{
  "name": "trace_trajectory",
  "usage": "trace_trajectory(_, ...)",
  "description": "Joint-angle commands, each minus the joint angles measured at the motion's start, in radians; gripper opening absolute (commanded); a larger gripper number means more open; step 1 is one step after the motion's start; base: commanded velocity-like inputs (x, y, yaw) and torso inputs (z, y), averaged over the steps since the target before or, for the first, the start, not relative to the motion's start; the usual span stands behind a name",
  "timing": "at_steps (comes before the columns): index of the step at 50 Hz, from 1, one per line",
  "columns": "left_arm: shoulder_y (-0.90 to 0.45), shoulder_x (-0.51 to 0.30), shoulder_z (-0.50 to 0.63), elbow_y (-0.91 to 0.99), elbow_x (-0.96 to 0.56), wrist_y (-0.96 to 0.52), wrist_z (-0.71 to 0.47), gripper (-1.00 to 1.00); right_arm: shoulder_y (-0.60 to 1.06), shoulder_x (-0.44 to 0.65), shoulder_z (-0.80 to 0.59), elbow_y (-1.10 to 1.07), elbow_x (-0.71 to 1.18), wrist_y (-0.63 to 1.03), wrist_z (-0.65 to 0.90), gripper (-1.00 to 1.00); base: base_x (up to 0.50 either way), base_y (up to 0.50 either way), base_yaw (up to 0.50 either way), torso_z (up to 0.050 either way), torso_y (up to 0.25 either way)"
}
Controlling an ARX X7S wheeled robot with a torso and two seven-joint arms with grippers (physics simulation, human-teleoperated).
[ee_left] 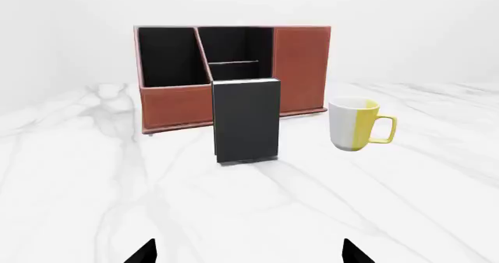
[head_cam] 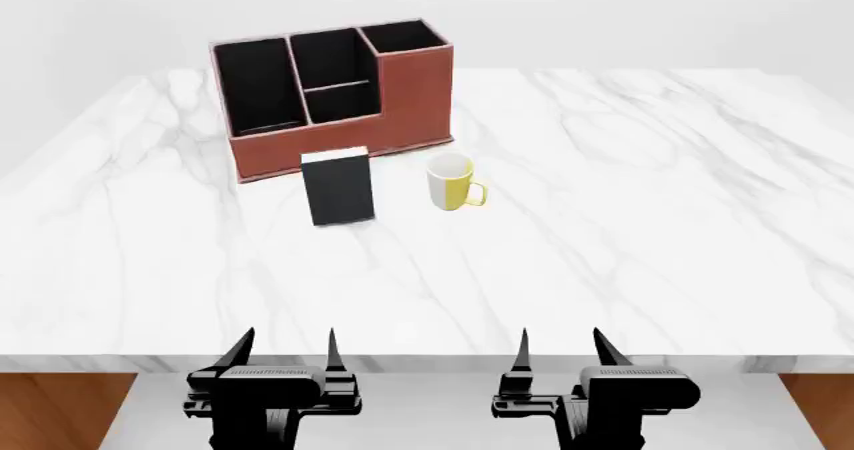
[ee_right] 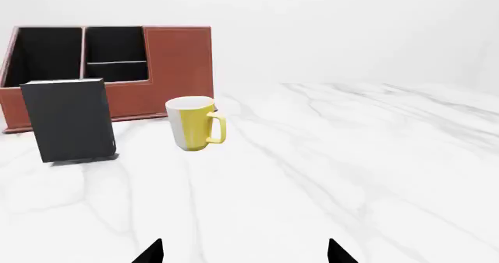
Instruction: Pick up the book and place it in the right compartment of the caddy.
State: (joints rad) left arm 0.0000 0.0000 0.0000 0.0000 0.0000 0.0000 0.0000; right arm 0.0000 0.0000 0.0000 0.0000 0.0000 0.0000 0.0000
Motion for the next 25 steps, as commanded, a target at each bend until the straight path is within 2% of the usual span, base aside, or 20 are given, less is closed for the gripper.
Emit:
trace_trajectory(1,0.002,-0.018,0.017,0.005,-0.019,-0.002,-0.012,1.0,-0.004,0.014,-0.019,-0.012,0.02,0.001,0.022,1.0,0.0,0.0,0.0,0.0,0.0)
trace_trajectory(11,0.006,-0.049,0.058,0.005,-0.036,0.006,-0.038,1.0,-0.007,0.045,-0.058,-0.018,0.049,-0.005,0.049,1.0,0.0,0.0,0.0,0.0,0.0)
trace_trajectory(19,0.003,-0.063,0.071,0.013,-0.047,0.003,-0.057,1.0,-0.004,0.058,-0.074,-0.017,0.044,-0.011,0.084,1.0,0.0,0.49,0.0,0.0,0.0)
trace_trajectory(25,0.002,-0.071,0.077,0.019,-0.059,-0.003,-0.067,1.0,-0.007,0.069,-0.093,-0.026,0.046,-0.001,0.091,1.0,0.0,0.0,0.0,0.0,0.0)
